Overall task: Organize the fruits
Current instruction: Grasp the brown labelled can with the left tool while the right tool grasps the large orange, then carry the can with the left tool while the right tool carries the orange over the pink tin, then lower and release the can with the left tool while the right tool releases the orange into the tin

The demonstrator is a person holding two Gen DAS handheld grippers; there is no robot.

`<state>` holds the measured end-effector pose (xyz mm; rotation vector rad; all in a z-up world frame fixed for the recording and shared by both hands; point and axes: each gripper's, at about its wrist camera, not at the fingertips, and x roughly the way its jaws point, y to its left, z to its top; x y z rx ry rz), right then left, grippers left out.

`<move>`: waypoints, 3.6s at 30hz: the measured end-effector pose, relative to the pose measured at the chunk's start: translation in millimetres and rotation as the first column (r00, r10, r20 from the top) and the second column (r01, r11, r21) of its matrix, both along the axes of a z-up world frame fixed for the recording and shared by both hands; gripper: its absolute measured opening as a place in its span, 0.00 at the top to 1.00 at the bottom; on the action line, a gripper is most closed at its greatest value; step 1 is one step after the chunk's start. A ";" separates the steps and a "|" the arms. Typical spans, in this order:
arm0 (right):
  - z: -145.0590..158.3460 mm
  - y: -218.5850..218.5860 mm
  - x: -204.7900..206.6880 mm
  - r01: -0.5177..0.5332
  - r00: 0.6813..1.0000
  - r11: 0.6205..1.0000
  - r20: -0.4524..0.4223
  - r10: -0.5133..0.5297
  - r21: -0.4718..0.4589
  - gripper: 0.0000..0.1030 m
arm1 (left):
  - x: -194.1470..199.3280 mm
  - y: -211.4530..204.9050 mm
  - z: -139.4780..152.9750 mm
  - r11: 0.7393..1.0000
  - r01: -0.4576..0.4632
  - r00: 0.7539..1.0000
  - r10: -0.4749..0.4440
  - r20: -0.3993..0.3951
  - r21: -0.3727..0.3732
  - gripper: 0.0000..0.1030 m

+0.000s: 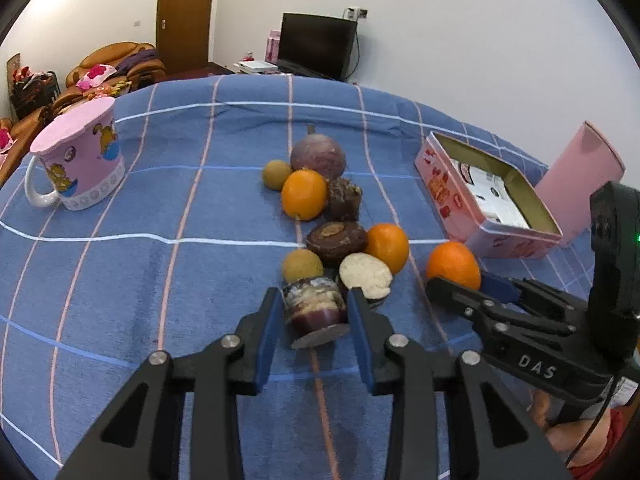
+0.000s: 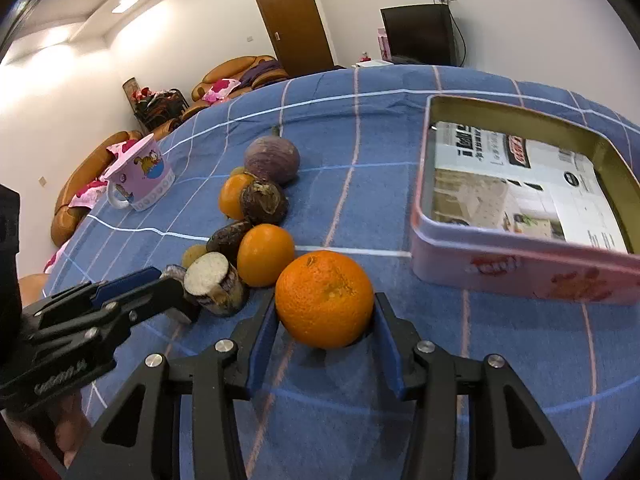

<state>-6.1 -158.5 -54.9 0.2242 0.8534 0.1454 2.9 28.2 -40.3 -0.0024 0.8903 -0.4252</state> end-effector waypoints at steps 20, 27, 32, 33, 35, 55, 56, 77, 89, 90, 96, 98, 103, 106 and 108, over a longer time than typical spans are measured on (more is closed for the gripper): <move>-0.6 5.8 -1.6 -0.022 1.000 1.000 -0.007 0.021 -0.016 0.53 | 7.9 -3.0 -15.4 0.996 -0.034 0.998 0.038 -0.054 0.087 0.48; -0.6 6.6 -2.3 -0.017 1.000 1.000 -0.005 0.017 -0.017 0.53 | 10.6 -1.9 -19.7 0.987 -0.110 0.994 0.109 0.012 0.118 0.56; 3.7 7.0 -5.4 -0.012 1.000 1.000 0.022 0.012 -0.023 0.53 | 9.5 4.6 -14.0 0.993 -0.102 0.995 0.100 0.027 0.062 0.56; 6.2 6.5 -7.0 -0.010 0.999 1.000 0.037 0.011 -0.020 0.53 | 7.7 8.1 -9.0 0.994 -0.106 0.993 0.105 0.048 0.029 0.56; 13.5 4.7 -11.3 -0.003 0.997 1.000 0.075 0.004 -0.018 0.53 | 1.6 16.0 4.6 0.991 -0.128 0.984 0.131 0.118 -0.030 0.56; 45.0 -128.0 -27.7 0.253 0.944 0.946 0.266 -0.196 -0.200 0.53 | -23.6 -113.2 43.4 0.998 0.028 0.954 -0.010 0.300 -0.054 0.56; 43.3 -137.7 -25.1 0.259 0.944 0.947 0.256 -0.207 -0.190 0.53 | -21.1 -123.1 44.4 0.998 0.036 0.956 -0.019 0.292 -0.053 0.56; 25.3 -169.0 -6.5 0.229 0.966 0.958 0.161 -0.202 -0.172 0.52 | 15.1 -210.9 13.0 0.992 0.054 0.972 -0.078 0.221 0.112 0.56; 27.2 -174.5 -11.7 0.241 0.960 0.965 0.174 -0.221 -0.103 0.48 | 7.4 -211.3 17.3 0.994 0.040 0.964 -0.064 0.257 0.097 0.42; 28.6 -176.5 -13.7 0.242 0.958 0.966 0.180 -0.224 -0.087 0.46 | 6.9 -210.0 18.1 0.995 0.042 0.965 -0.063 0.255 0.088 0.40; 40.2 -183.1 -24.4 0.282 0.930 0.959 0.252 -0.266 -0.028 0.32 | -11.3 -208.6 27.1 0.992 0.025 0.938 -0.067 0.341 0.127 0.13; 45.8 -182.3 -30.8 0.306 0.909 0.952 0.303 -0.285 -0.025 0.29 | -20.2 -204.2 34.1 0.991 -0.016 0.905 -0.042 0.424 0.133 0.00; 55.5 -181.4 -47.2 0.395 0.834 0.918 0.429 -0.347 -0.025 0.19 | -30.6 -196.2 41.5 0.992 -0.052 0.870 -0.010 0.494 0.111 0.00; 54.9 -182.0 -50.0 0.415 0.817 0.910 0.445 -0.366 -0.014 0.19 | -28.0 -195.2 38.6 0.990 -0.065 0.878 -0.004 0.479 0.126 0.00; 54.3 -181.6 -49.3 0.424 0.815 0.906 0.444 -0.372 -0.019 0.19 | -26.0 -193.4 37.3 0.988 -0.081 0.880 0.008 0.474 0.134 0.00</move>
